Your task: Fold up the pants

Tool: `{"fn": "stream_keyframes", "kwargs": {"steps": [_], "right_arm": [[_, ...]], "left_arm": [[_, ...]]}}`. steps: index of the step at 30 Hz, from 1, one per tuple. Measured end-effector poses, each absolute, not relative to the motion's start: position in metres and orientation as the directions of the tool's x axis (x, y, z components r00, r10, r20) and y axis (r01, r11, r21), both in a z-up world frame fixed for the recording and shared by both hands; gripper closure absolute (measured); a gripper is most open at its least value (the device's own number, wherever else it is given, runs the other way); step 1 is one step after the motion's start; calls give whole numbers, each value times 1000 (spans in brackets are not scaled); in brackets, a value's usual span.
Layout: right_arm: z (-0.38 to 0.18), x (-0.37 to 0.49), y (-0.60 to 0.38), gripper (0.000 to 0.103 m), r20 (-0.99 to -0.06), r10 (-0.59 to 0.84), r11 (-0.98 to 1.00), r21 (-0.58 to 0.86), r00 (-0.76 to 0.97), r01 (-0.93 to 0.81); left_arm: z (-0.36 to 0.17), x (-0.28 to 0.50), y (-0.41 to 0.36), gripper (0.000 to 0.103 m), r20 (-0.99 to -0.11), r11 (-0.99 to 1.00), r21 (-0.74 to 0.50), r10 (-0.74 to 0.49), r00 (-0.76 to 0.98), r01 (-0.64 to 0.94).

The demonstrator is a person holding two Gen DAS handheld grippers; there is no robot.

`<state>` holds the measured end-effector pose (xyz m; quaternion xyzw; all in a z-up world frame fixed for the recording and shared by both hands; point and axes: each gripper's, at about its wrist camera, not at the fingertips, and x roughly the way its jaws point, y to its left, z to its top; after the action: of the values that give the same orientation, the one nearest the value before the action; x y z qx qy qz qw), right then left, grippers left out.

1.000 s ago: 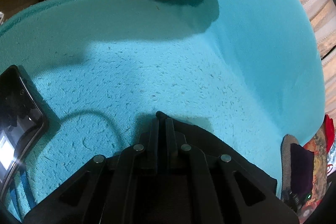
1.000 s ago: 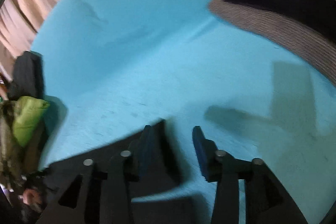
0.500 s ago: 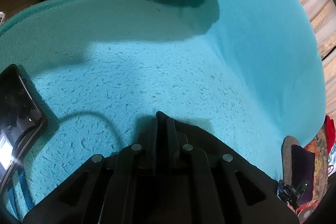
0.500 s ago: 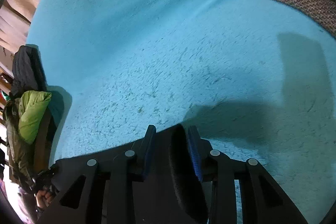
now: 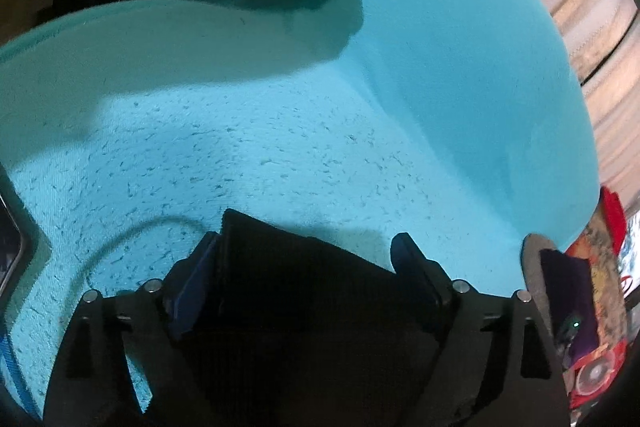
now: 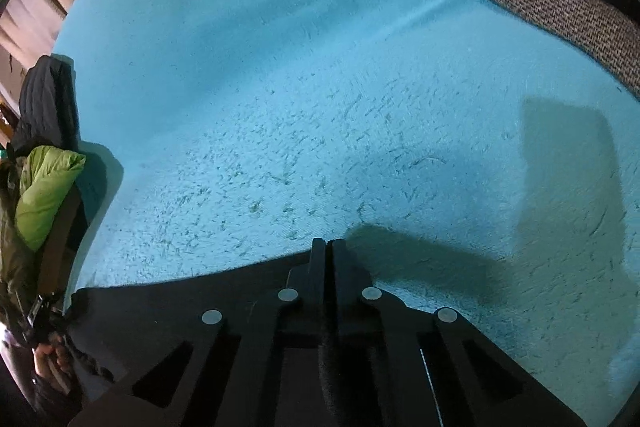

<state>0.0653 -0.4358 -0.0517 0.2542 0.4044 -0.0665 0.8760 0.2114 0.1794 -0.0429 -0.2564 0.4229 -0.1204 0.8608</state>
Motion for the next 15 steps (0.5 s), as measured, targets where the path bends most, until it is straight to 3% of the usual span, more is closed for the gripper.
{"fn": "stream_keyframes", "kwargs": {"steps": [9, 15], "right_arm": [[-56, 64, -447, 95, -744, 133, 834, 441, 655, 331], [-59, 63, -451, 95, -738, 152, 820, 466, 657, 333]], "left_arm": [[-46, 210, 232, 17, -500, 599, -797, -582, 642, -77], [-44, 214, 243, 17, -522, 629, -774, -566, 638, -75]]}}
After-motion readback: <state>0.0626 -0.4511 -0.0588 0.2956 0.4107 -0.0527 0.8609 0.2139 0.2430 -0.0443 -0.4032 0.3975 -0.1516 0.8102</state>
